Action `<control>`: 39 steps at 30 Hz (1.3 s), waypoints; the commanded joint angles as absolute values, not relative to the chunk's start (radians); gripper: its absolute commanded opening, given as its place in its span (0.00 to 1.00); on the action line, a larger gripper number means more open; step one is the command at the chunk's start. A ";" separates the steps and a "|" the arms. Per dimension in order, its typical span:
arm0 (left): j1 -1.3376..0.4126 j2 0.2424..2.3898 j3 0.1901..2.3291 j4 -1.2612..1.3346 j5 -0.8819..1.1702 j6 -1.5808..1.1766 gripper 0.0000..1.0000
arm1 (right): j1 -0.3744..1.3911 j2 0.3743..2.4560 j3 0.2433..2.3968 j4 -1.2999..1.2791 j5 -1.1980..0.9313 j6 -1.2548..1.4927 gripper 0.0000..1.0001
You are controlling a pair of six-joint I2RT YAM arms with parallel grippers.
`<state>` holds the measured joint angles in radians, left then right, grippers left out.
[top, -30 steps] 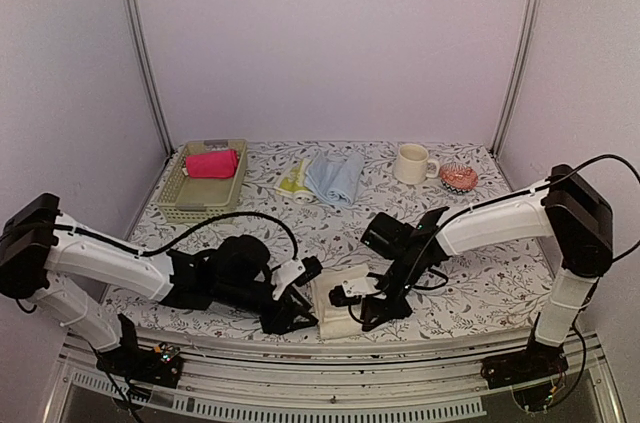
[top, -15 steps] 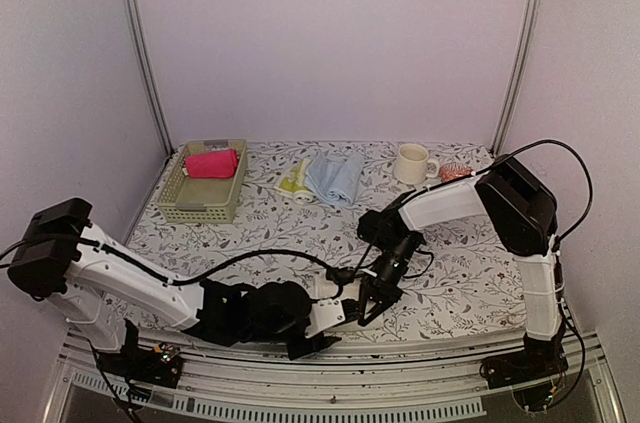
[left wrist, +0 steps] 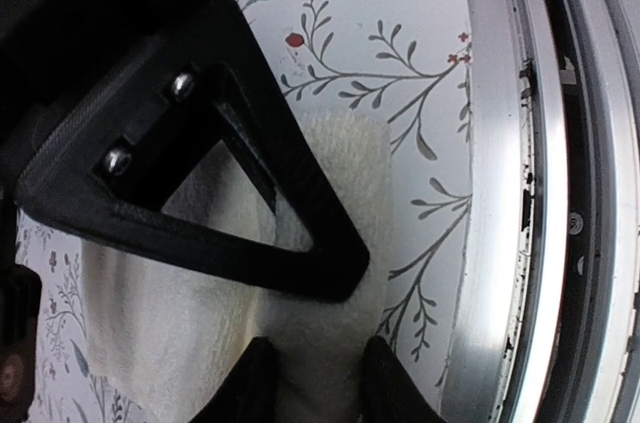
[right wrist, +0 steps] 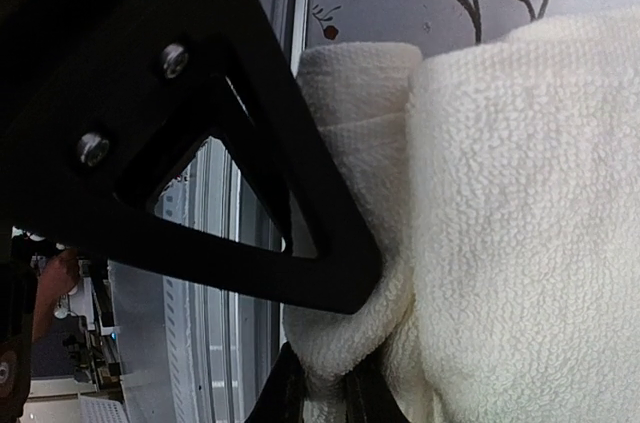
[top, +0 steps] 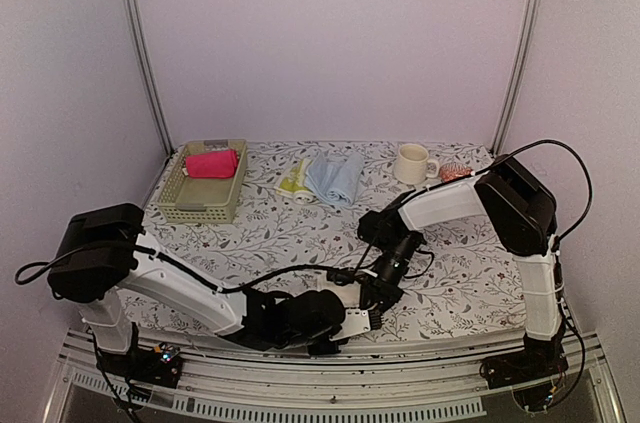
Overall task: Roll the towels
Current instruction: Roll the towel at the center of the board.
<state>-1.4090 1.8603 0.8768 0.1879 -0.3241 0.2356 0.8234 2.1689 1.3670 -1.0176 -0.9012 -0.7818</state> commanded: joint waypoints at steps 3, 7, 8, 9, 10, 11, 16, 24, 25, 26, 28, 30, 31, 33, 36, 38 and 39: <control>-1.400 1.929 0.920 0.143 -0.342 0.255 0.18 | 0.830 2.156 1.352 -1.048 -0.858 -0.824 0.29; -1.399 1.918 0.936 0.091 -0.308 0.236 0.08 | 0.774 2.089 1.389 -1.135 -0.895 -0.889 0.37; -1.398 1.911 0.939 0.079 -0.298 0.230 0.06 | 0.759 2.083 1.397 -1.140 -0.899 -0.900 0.38; -1.400 1.905 0.943 0.067 -0.291 0.226 0.05 | 0.744 2.080 1.399 -1.127 -0.893 -0.898 0.38; -1.399 1.900 0.949 0.050 -0.287 0.221 0.05 | 0.733 2.081 1.396 -1.102 -0.878 -0.882 0.38; -1.399 1.896 0.961 0.033 -0.285 0.213 0.04 | 0.728 2.088 1.391 -1.069 -0.852 -0.846 0.37; -1.400 1.870 1.005 -0.031 -0.265 0.201 0.03 | 0.727 2.175 1.396 -0.961 -0.714 -0.718 0.34; -1.374 1.884 1.058 -0.088 -0.146 0.156 0.02 | 0.727 2.203 1.455 -0.908 -0.647 -0.632 0.33; -1.368 1.898 1.068 -0.098 -0.133 0.138 0.02 | 0.726 2.186 1.455 -0.915 -0.646 -0.636 0.33; -1.361 1.908 1.067 -0.103 -0.121 0.128 0.02 | 0.724 2.164 1.450 -0.920 -0.646 -0.641 0.33; -1.346 1.920 1.062 -0.102 -0.095 0.106 0.01 | 0.713 2.080 1.435 -0.928 -0.659 -0.655 0.34; -1.326 1.926 1.064 -0.110 -0.046 0.081 0.01 | 0.693 1.991 1.422 -0.942 -0.702 -0.671 0.36; -1.315 1.928 1.066 -0.110 -0.018 0.069 0.01 | 0.679 1.945 1.420 -0.948 -0.715 -0.675 0.37; -1.291 1.930 1.071 -0.118 0.042 0.048 0.01 | 0.650 1.852 1.412 -0.952 -0.733 -0.674 0.38; -1.231 1.950 1.095 -0.146 0.195 -0.001 0.01 | 0.619 1.702 1.369 -0.930 -0.749 -0.680 0.39; -1.186 1.957 1.098 -0.142 0.299 -0.041 0.01 | 0.617 1.600 1.298 -0.877 -0.721 -0.682 0.39; -1.157 1.991 1.105 -0.144 0.367 -0.061 0.01 | 0.618 1.549 1.251 -0.831 -0.702 -0.683 0.39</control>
